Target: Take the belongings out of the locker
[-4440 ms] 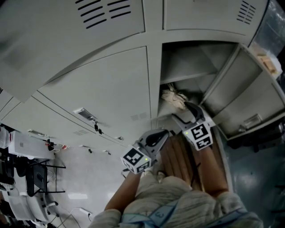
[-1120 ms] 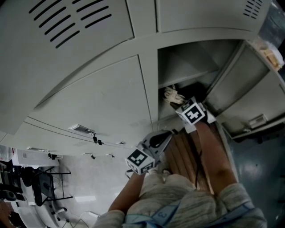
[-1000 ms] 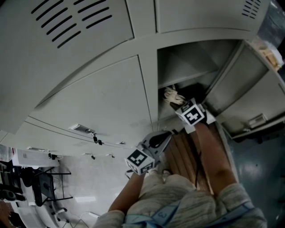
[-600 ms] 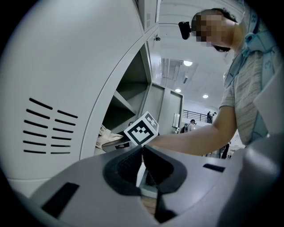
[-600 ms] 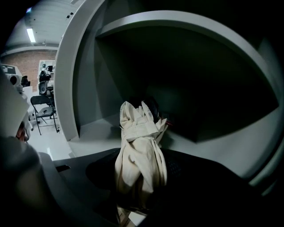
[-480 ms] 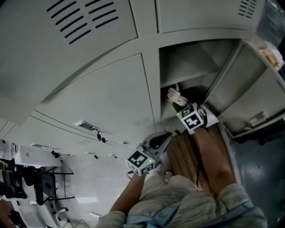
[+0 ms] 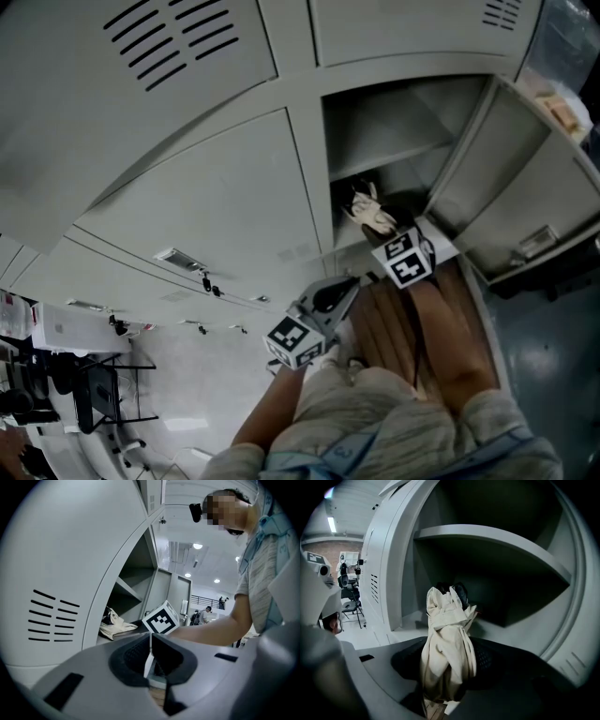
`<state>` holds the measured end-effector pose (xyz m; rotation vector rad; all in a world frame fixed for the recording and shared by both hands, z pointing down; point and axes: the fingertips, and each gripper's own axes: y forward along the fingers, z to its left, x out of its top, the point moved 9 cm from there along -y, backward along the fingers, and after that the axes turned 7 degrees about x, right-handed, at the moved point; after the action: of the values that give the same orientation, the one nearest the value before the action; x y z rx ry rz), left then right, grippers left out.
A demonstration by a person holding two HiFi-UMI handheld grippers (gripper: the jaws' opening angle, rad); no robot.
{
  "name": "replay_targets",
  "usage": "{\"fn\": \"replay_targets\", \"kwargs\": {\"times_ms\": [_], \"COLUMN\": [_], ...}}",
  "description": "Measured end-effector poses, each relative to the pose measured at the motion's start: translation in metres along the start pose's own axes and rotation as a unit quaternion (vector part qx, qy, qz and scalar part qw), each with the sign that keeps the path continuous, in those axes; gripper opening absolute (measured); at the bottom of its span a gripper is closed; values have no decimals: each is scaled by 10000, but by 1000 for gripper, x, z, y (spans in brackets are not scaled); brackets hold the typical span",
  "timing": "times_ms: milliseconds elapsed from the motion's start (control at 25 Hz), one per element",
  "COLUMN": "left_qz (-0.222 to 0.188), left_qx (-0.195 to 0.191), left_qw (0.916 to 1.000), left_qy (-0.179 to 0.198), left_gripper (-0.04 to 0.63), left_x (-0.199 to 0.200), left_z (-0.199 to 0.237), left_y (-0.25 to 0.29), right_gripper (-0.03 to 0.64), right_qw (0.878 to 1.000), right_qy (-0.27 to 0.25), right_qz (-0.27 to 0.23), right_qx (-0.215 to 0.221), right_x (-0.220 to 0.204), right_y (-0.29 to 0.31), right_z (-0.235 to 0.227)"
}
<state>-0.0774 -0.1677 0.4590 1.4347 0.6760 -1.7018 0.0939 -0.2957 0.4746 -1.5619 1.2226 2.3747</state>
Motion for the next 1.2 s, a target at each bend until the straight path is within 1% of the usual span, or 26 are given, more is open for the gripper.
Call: {"fn": "replay_targets", "kwargs": {"times_ms": [120, 280, 520, 680, 800, 920, 1000, 1200], "left_qz": [-54, -15, -36, 48, 15, 39, 94, 108], "left_qx": [-55, -79, -89, -41, -35, 34, 79, 85], "left_qw": [10000, 9999, 9999, 9999, 9998, 9999, 9999, 9999], "left_qy": [30, 71, 126, 120, 174, 122, 66, 89], "left_gripper": [3, 3, 4, 5, 3, 3, 3, 3], "left_x": [1, 0, 2, 2, 1, 2, 3, 2], "left_z": [-5, -11, -18, -21, -22, -24, -27, -34], "left_y": [2, 2, 3, 2, 2, 1, 1, 3], "right_gripper": [215, 215, 215, 215, 215, 215, 215, 215], "right_qw": [9999, 9995, 9979, 9972, 9964, 9954, 9943, 9906], "right_qy": [106, 250, 484, 533, 588, 642, 686, 761], "right_qz": [-56, -151, -394, -488, -565, -657, -754, -1059], "right_qx": [39, 80, 150, 176, 212, 269, 310, 402], "right_x": [-5, -11, -19, -24, -29, -34, -36, -36], "right_y": [-8, -22, -40, -50, -57, -64, -70, -90], "right_z": [3, 8, 15, 21, 24, 28, 30, 35]}}
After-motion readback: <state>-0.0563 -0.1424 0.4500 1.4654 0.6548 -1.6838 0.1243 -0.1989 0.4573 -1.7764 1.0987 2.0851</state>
